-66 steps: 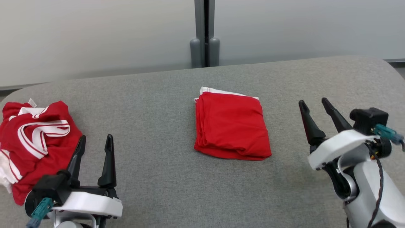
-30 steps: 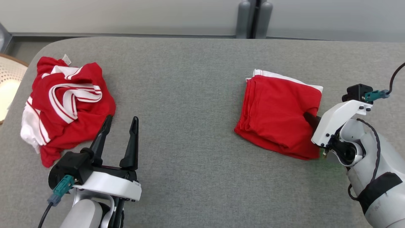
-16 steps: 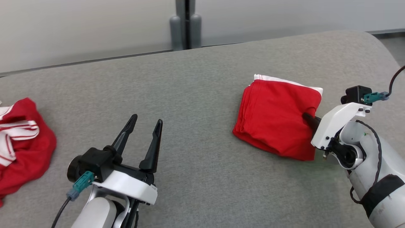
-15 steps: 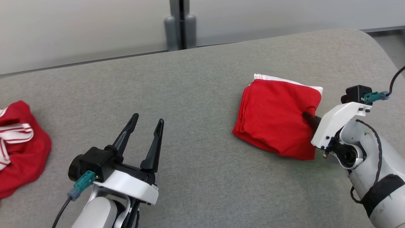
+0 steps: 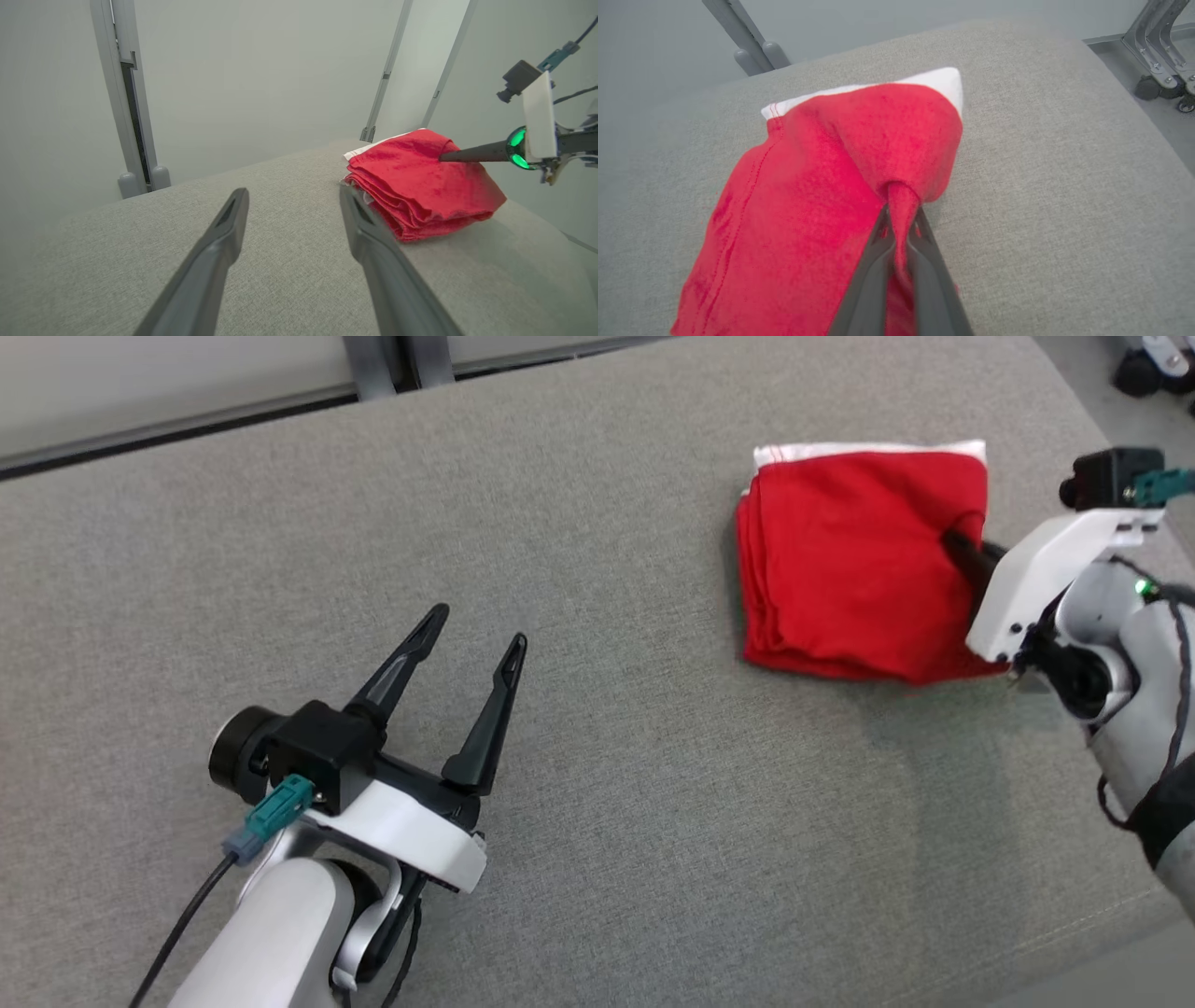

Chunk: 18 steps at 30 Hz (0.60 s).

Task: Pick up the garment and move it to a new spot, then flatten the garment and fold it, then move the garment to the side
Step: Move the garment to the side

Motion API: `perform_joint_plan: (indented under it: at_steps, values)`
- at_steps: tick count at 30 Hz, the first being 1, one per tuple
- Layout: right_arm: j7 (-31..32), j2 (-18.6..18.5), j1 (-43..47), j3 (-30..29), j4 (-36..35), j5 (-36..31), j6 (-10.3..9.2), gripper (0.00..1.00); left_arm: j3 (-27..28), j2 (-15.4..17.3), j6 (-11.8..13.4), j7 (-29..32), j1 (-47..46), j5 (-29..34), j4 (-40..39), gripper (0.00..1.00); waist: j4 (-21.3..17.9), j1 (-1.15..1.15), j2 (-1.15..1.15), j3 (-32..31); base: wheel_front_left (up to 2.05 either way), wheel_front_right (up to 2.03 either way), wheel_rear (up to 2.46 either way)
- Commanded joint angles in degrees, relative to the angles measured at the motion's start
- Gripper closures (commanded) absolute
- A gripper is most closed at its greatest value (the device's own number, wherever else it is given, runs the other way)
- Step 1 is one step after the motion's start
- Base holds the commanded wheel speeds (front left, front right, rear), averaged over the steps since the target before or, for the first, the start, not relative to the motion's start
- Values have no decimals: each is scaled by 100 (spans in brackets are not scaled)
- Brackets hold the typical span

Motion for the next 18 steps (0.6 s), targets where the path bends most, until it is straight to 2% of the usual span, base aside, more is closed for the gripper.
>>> perform_joint_plan:
  at_steps: [1,9,16,17,18]
  values:
    - [-49,-133,-314,96,64,-82,0,100,-8,91,-22,74,-182,87,-83,0,6,0,0,500,0,0,0]
    - [-21,-626,-1286,485,629,-548,-1,100,-78,125,-16,241,-449,190,-266,0,262,0,0,1104,0,0,0]
    - [-106,-744,-1975,767,1358,-1050,-1,100,-88,94,25,176,-544,181,-227,0,458,0,0,1283,0,0,0]
    - [-130,-734,-2034,779,1448,-1080,-1,95,-93,83,26,150,-554,172,-207,0,485,0,0,1272,0,0,0]
    - [-181,-730,-2108,783,1549,-1123,-1,64,-94,67,31,124,-561,161,-185,0,510,0,0,1257,0,0,0]
